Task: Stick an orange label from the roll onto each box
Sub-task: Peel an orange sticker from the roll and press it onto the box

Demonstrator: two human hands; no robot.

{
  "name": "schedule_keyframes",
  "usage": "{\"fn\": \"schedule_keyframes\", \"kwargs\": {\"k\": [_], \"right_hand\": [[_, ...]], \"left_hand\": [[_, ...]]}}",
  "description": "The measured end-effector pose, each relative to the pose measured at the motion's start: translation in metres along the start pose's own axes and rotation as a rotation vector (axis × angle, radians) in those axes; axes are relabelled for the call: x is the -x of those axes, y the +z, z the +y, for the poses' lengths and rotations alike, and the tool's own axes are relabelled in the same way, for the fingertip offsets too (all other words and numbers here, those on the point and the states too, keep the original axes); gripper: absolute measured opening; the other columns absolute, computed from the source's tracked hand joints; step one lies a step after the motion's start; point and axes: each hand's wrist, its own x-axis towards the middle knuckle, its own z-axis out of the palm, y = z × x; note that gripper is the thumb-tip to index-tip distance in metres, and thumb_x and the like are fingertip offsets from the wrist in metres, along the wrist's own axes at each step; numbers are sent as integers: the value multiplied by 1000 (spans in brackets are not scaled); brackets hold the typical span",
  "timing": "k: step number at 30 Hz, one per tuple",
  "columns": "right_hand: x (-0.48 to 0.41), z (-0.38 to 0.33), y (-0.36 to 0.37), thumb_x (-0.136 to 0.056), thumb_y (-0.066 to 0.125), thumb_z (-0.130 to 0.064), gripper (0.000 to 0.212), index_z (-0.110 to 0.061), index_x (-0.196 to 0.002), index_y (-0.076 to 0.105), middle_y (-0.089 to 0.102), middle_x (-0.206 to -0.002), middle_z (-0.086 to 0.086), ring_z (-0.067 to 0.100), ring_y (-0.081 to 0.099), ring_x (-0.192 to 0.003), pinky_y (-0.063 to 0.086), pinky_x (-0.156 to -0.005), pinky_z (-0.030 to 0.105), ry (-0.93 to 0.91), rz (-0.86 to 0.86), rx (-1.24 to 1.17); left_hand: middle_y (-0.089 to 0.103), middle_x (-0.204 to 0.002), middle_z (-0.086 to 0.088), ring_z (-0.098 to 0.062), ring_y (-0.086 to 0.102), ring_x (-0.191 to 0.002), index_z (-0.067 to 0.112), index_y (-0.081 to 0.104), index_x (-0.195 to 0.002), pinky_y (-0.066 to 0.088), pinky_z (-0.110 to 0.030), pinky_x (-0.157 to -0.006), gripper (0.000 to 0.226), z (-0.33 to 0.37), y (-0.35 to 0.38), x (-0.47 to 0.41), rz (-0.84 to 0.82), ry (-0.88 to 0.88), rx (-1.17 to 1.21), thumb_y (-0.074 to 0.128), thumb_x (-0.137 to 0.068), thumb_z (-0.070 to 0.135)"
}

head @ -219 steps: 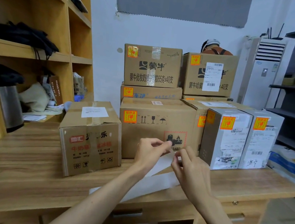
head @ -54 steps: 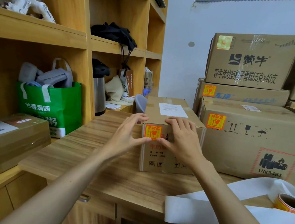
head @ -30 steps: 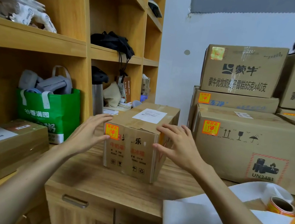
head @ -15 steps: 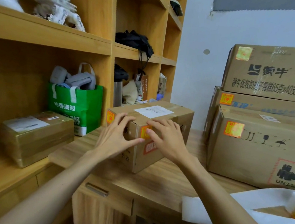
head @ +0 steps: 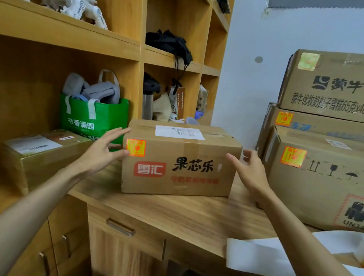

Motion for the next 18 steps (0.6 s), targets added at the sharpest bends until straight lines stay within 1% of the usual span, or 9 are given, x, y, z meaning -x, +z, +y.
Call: {"fn": "schedule_keyframes", "kwargs": {"k": [1,2,4,7,9,12,14,16,18], "right_hand": [[-2,3,3,-88,70,-44,74,-8,-145,38,47,-146,8,12,47,-119,39,-91,26,28,0,-21],[-4,6,7,-86,73,-44,81,-8,-147,35,45,-148,8,16,47,-124,40,-94,28,50,-1,-53],[-5,10,14,-83,77,-39,82,-10,-148,35,47,-146,6,18,49,-124,42,-92,26,82,-40,-138],[-5,21,24,-83,78,-29,72,-15,-144,44,56,-123,-6,2,55,-100,44,-72,13,89,-164,-230],[-3,26,30,-83,78,-27,66,-16,-141,49,60,-114,-11,-2,57,-97,48,-66,13,92,-192,-254],[-3,28,35,-84,76,-25,61,-15,-139,50,64,-116,-7,10,62,-107,53,-69,16,65,-190,-281],[-1,20,35,-87,74,-22,54,-15,-136,51,64,-113,-8,6,61,-104,53,-66,14,41,-156,-298],[-4,10,32,-88,73,-24,51,-17,-133,52,64,-112,-9,3,60,-100,53,-66,14,18,-112,-295],[-10,-2,26,-85,76,-32,56,-18,-134,54,66,-117,-5,7,61,-105,54,-77,22,-22,-69,-259]], "left_hand": [[31,-159,10,-24,46,-136,60,40,-140,42,-51,-110,73,-4,-1,-1,28,-24,14,73,-90,19],[33,-159,8,-25,45,-138,54,36,-147,40,-53,-112,77,-9,0,-2,51,-55,23,74,-90,19],[35,-160,1,-25,46,-137,39,24,-157,37,-53,-114,89,-14,6,0,58,-143,37,77,-86,27],[39,-158,-2,-24,46,-138,34,21,-159,35,-52,-116,109,-21,15,4,5,-210,57,83,-71,51],[42,-156,-2,-25,44,-140,34,23,-158,34,-52,-117,116,-24,21,4,-25,-215,87,85,-63,58],[47,-153,-4,-24,43,-139,26,28,-157,33,-49,-117,106,-25,30,0,-1,-202,125,83,-68,45],[50,-150,-3,-24,45,-138,26,31,-156,35,-50,-116,99,-22,31,-1,29,-174,132,82,-72,44],[53,-145,0,-21,48,-133,26,35,-154,39,-49,-113,92,-13,26,-4,57,-143,127,82,-76,40],[56,-135,3,-16,51,-123,24,40,-151,42,-41,-107,80,5,17,-8,94,-104,147,80,-82,30]]}}
